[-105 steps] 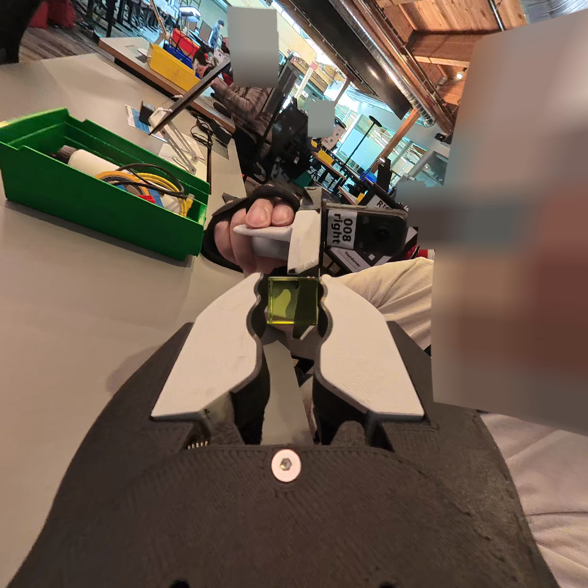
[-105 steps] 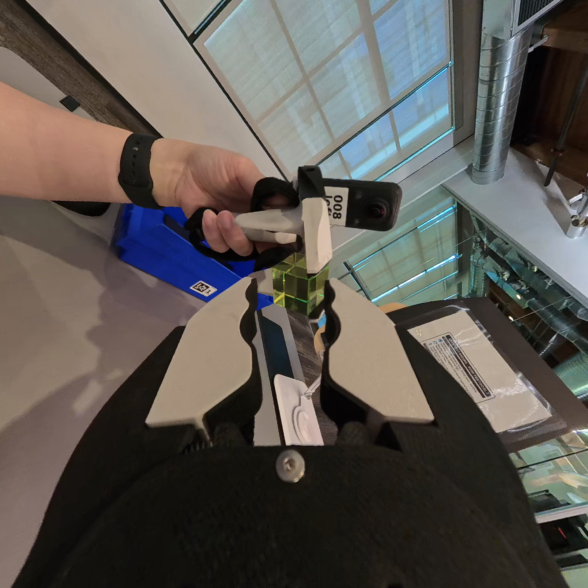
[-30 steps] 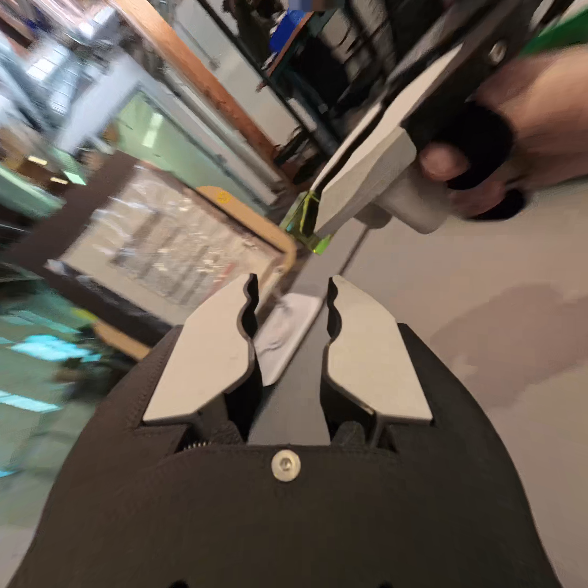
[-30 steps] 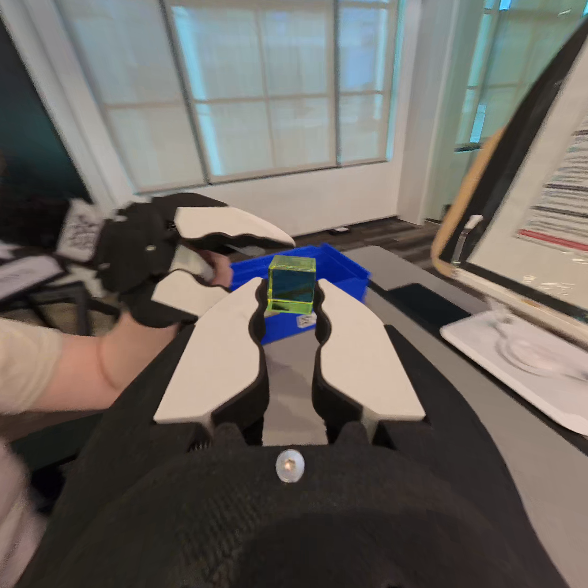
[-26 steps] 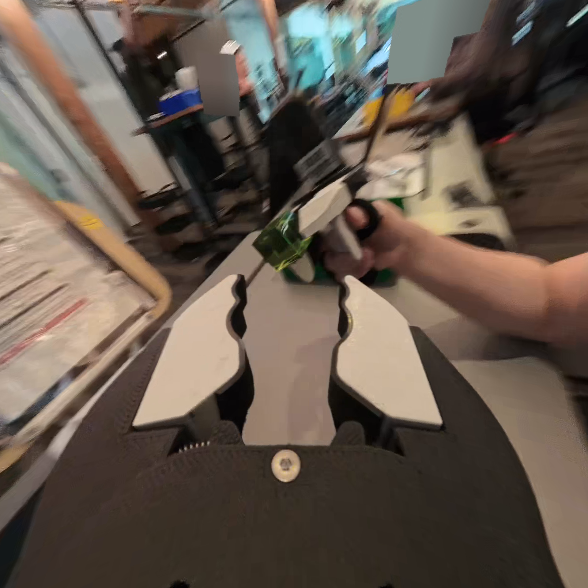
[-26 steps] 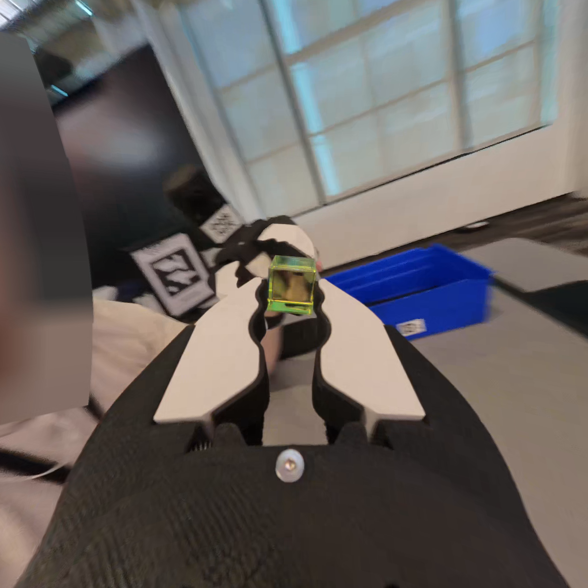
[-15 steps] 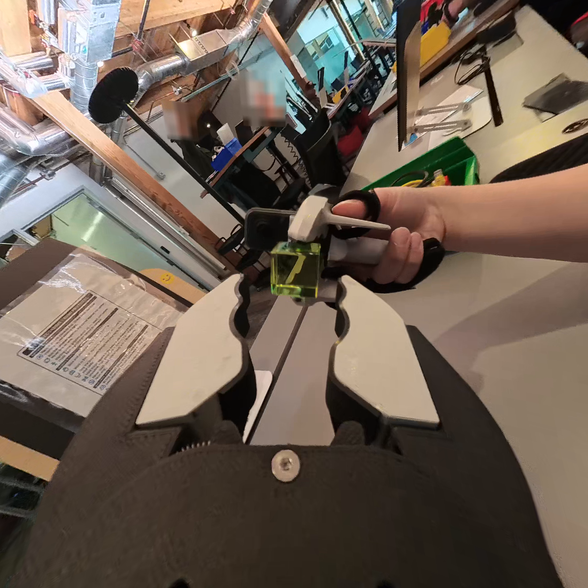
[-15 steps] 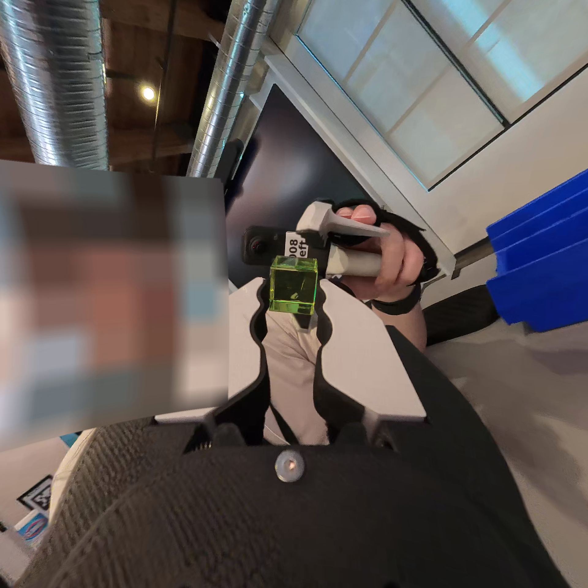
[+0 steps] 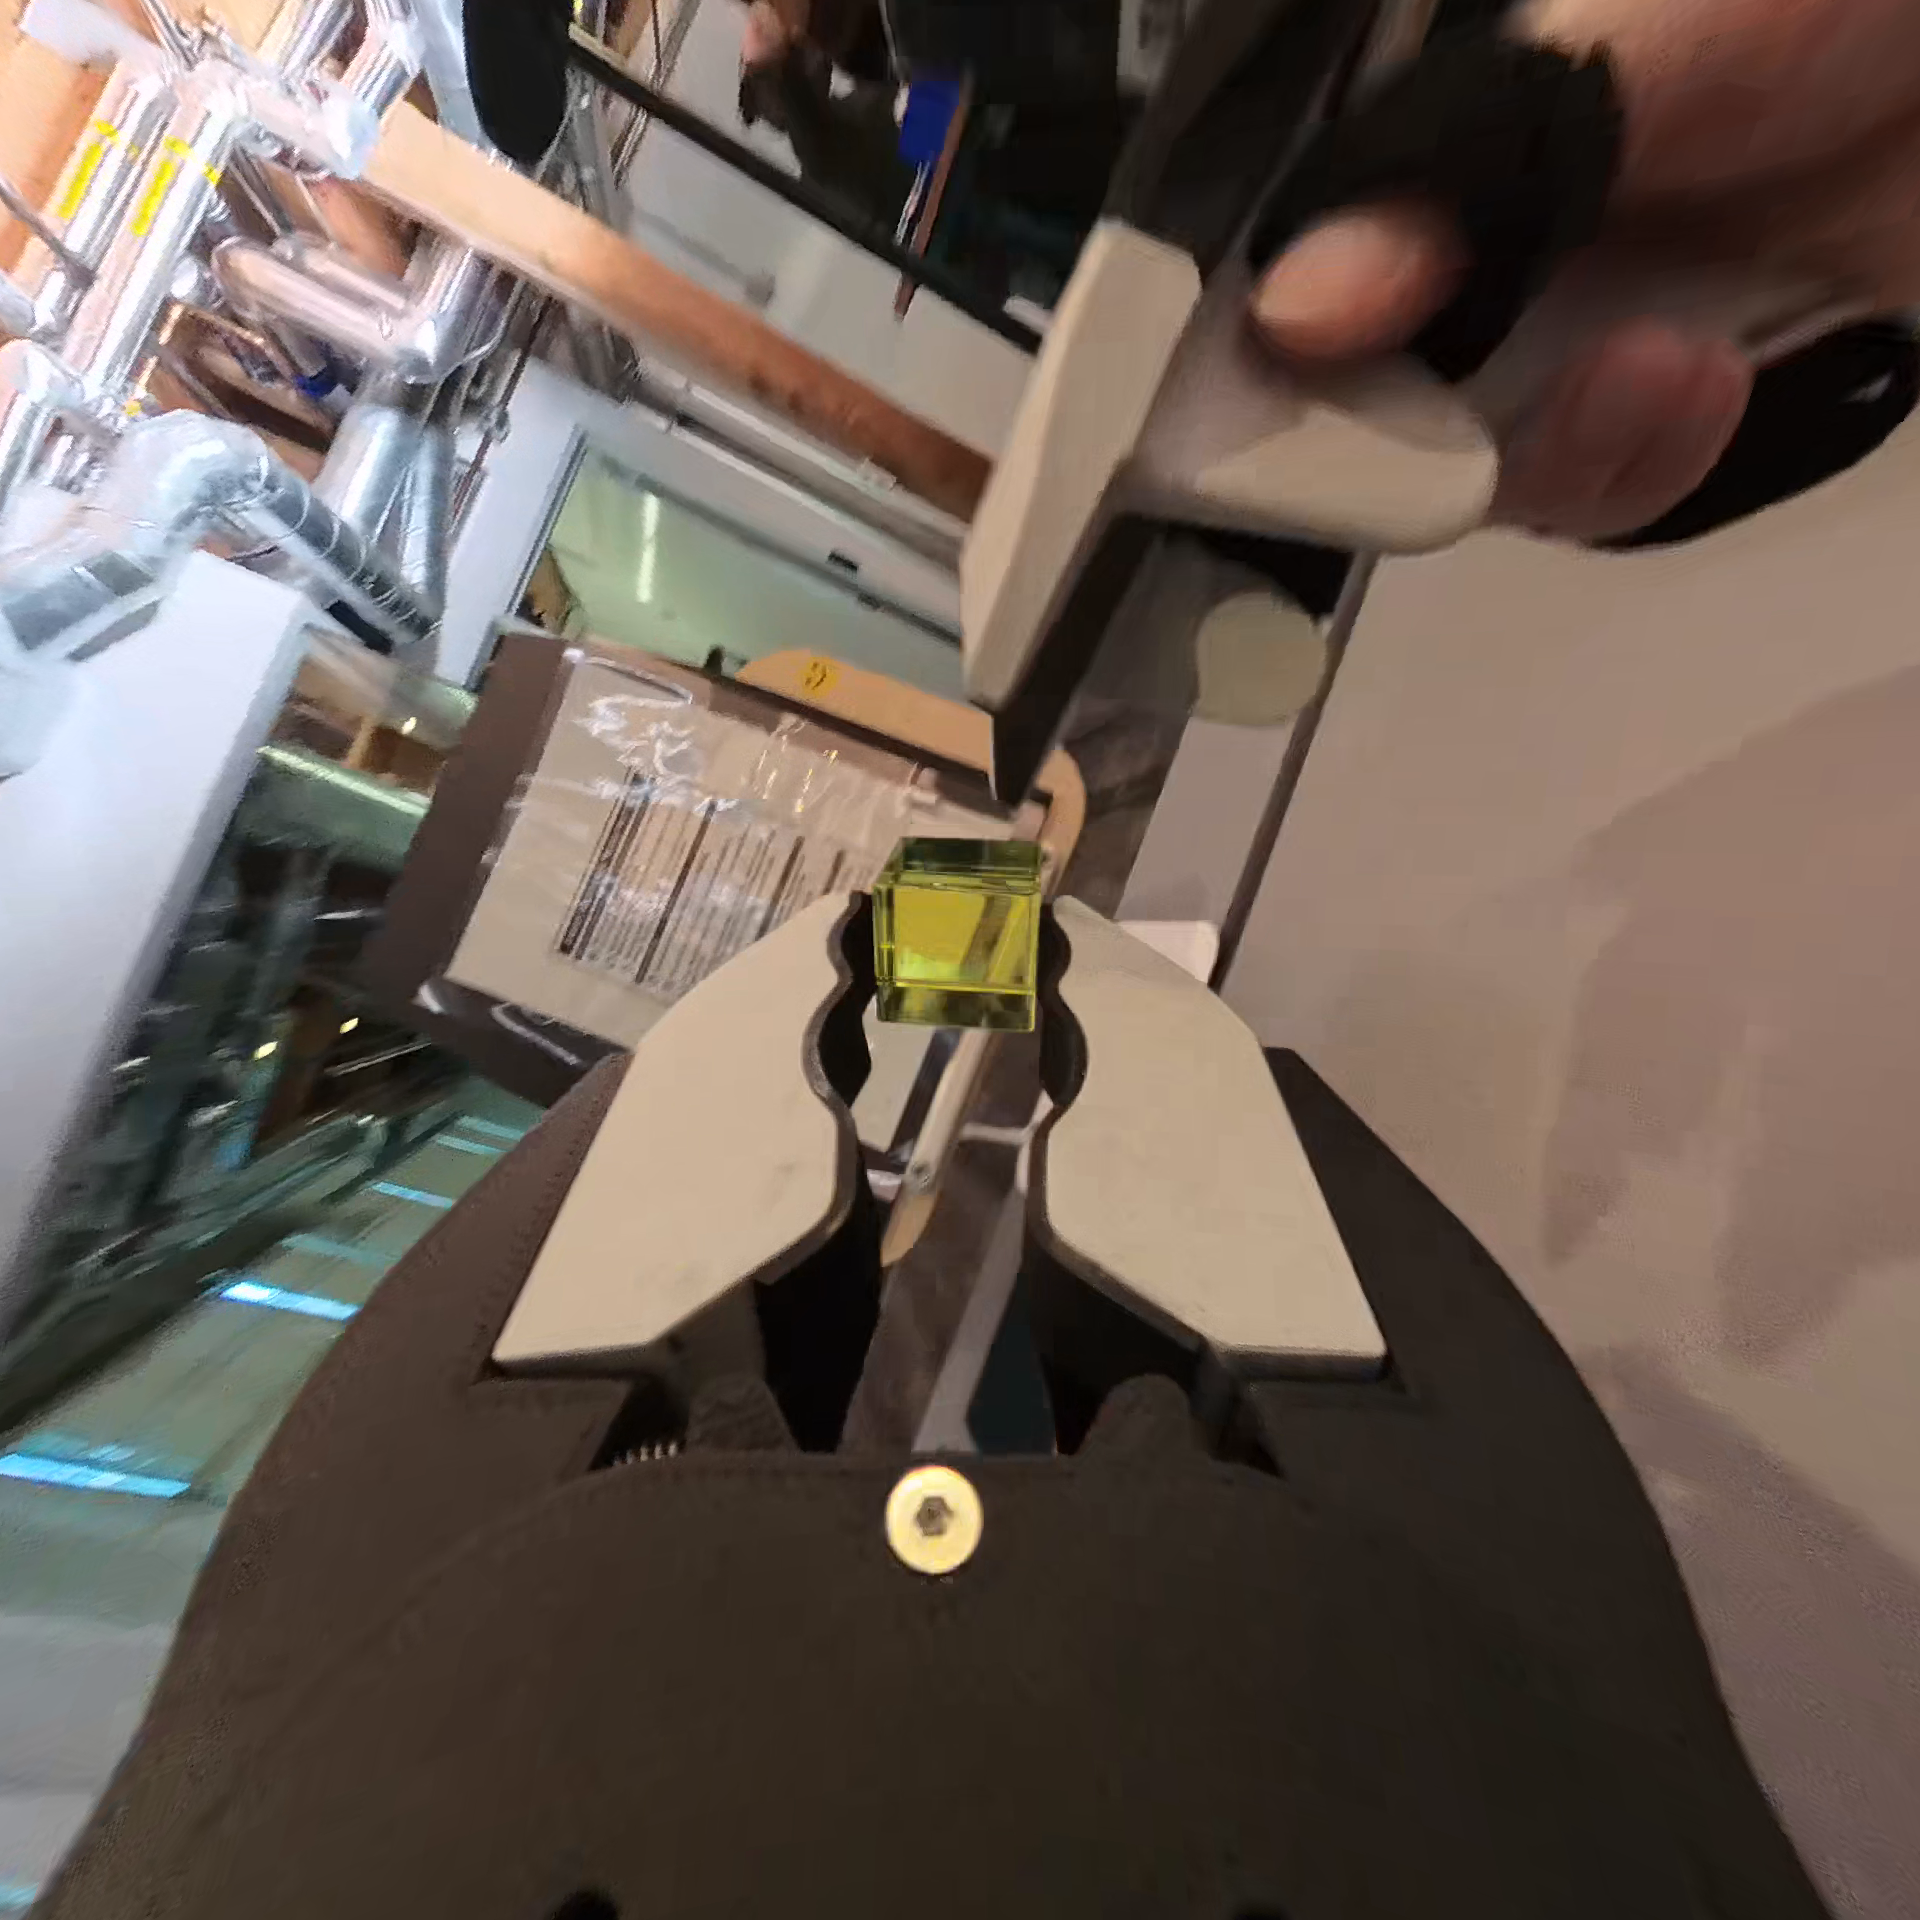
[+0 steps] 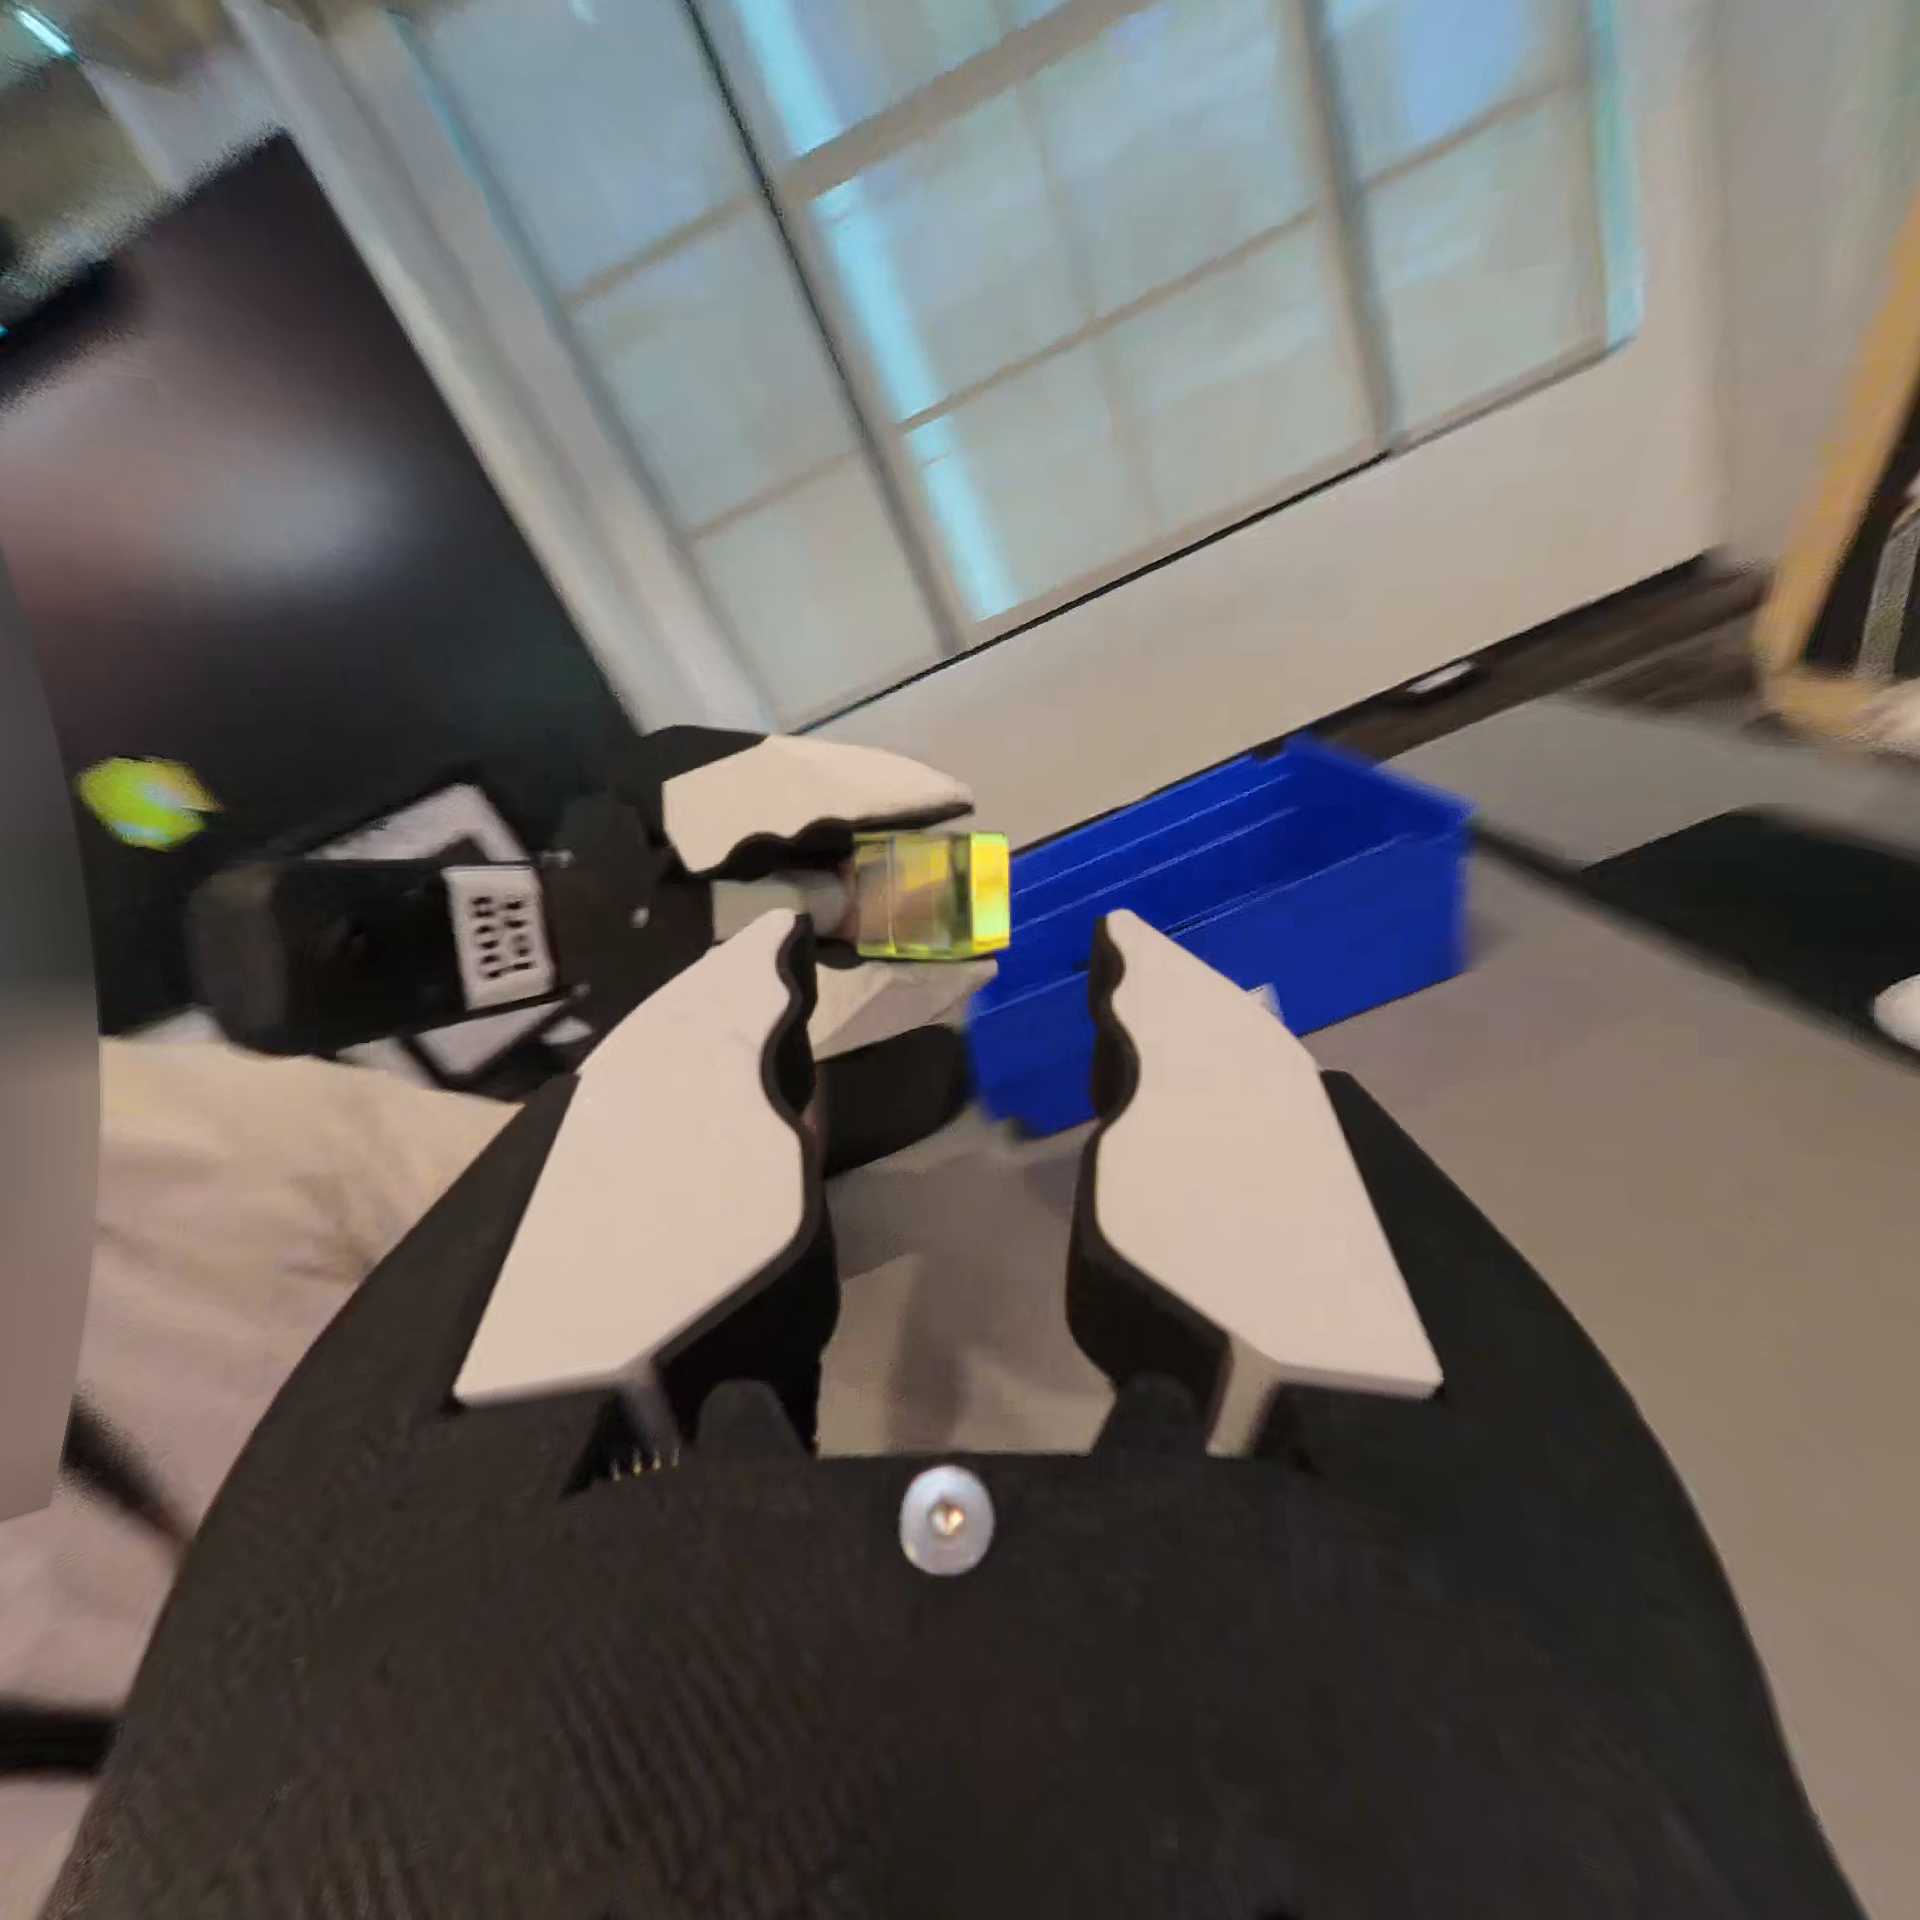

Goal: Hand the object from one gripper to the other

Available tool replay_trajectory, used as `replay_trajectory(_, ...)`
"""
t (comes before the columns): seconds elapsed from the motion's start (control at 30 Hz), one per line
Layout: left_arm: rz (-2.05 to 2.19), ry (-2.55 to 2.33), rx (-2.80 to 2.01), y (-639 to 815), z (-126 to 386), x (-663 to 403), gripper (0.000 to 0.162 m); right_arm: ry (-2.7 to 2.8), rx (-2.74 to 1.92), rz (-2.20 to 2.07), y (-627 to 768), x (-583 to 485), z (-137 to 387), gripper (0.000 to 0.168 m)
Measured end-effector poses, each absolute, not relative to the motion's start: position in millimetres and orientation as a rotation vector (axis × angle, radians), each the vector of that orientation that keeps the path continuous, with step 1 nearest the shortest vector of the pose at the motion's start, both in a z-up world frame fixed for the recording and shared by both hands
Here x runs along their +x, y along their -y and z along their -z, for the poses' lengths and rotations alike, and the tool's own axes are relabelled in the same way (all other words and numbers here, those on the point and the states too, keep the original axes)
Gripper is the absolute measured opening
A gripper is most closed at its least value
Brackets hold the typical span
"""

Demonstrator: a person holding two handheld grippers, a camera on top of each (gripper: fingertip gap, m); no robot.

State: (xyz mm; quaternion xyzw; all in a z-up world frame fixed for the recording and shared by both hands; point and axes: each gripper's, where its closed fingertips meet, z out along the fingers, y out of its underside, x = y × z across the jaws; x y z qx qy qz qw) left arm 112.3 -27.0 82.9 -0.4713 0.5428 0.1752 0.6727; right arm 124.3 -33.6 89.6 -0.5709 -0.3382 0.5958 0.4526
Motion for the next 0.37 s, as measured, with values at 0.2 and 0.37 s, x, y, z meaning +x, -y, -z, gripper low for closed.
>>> replay_trajectory(0.2,-0.561,-1.263,-1.078,19.2,-70.1,113.3,0.029,0.880,-1.491,-1.069,30.5,109.3,-79.2,0.053)
replay_trajectory(0.37,-0.556,-1.283,-1.093,19.6,-64.3,116.2,0.029,0.876,-1.580,-1.086,27.2,103.3,-64.5,0.052)
